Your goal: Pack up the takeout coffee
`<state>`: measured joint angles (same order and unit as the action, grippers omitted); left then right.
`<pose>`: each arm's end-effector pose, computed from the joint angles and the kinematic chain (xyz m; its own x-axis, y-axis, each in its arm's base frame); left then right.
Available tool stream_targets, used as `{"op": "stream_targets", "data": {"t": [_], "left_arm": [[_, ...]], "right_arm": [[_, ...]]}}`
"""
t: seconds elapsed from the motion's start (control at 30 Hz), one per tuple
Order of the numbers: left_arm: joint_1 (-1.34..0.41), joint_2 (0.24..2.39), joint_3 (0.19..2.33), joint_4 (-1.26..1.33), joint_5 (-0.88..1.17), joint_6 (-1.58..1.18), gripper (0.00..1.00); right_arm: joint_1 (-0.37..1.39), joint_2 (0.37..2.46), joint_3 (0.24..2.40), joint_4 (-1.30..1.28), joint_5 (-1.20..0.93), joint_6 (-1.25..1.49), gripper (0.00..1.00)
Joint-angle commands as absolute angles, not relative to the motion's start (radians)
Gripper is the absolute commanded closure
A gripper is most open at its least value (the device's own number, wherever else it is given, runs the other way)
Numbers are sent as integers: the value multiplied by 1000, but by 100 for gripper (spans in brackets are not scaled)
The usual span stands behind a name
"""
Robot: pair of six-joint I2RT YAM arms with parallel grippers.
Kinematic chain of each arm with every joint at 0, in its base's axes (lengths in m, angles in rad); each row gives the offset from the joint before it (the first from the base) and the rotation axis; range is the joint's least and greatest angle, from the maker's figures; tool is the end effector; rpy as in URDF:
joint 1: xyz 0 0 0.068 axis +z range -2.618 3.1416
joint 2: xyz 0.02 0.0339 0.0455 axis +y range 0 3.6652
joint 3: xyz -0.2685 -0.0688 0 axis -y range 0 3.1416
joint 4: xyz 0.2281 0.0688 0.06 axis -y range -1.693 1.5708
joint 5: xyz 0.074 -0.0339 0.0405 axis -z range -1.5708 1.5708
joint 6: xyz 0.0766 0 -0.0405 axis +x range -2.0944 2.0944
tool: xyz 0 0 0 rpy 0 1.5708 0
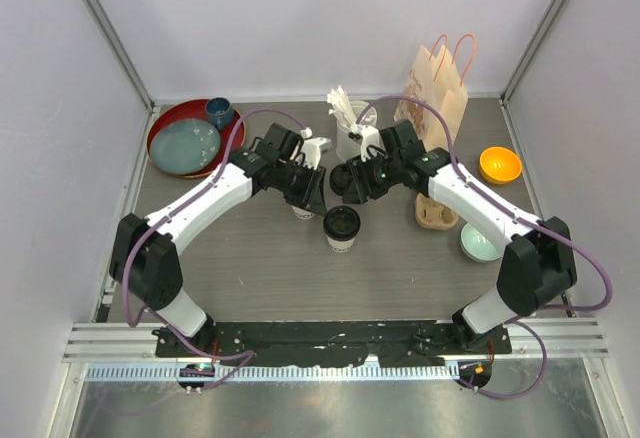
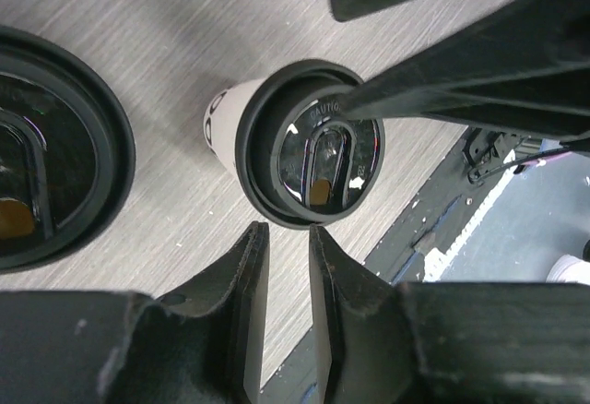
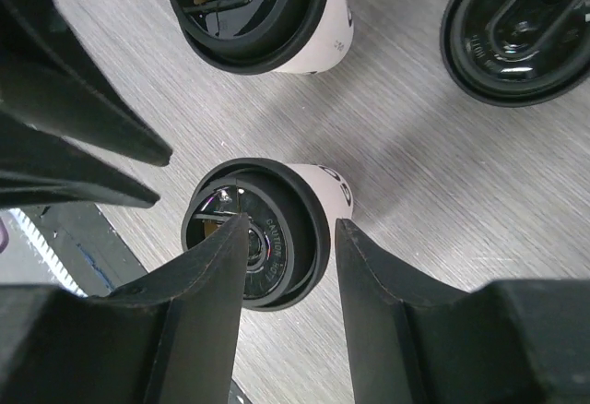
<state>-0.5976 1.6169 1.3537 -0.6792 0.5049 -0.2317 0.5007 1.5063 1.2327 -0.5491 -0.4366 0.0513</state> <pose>0.2694 -0.2282 0.2662 -0.8180 0.3136 -0.4823 0.5545 0.6530 -0.5158 0.2793 0.1897 0.2725 -0.6774 -0.3177 -0.6635 -0.6535 0.6741 0.3444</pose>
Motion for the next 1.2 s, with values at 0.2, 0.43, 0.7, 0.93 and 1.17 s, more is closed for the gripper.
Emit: {"op": "stream_targets", "data": {"t": [0.2,0.43,0.7,0.93,1.17], "left_arm": [[-640,1597,1299,-638,479,-275,63],[-641,1631,1276,-609,492,-313,65],[-644,1661,1241,-581,506,-328,70],[-644,1677,1210,-578,503,-322,73],[-644,1698,1190,-586,492,-314,74]], "right_arm": [[500,1532,1158,-416,-518,8,53],[502,1523,1086,-347,-542,55,62],[500,1488,977,-272,-548,120,72],[502,1405,796,-147,-526,224,83],[502,1367,628,-37,-486,319,93]]}}
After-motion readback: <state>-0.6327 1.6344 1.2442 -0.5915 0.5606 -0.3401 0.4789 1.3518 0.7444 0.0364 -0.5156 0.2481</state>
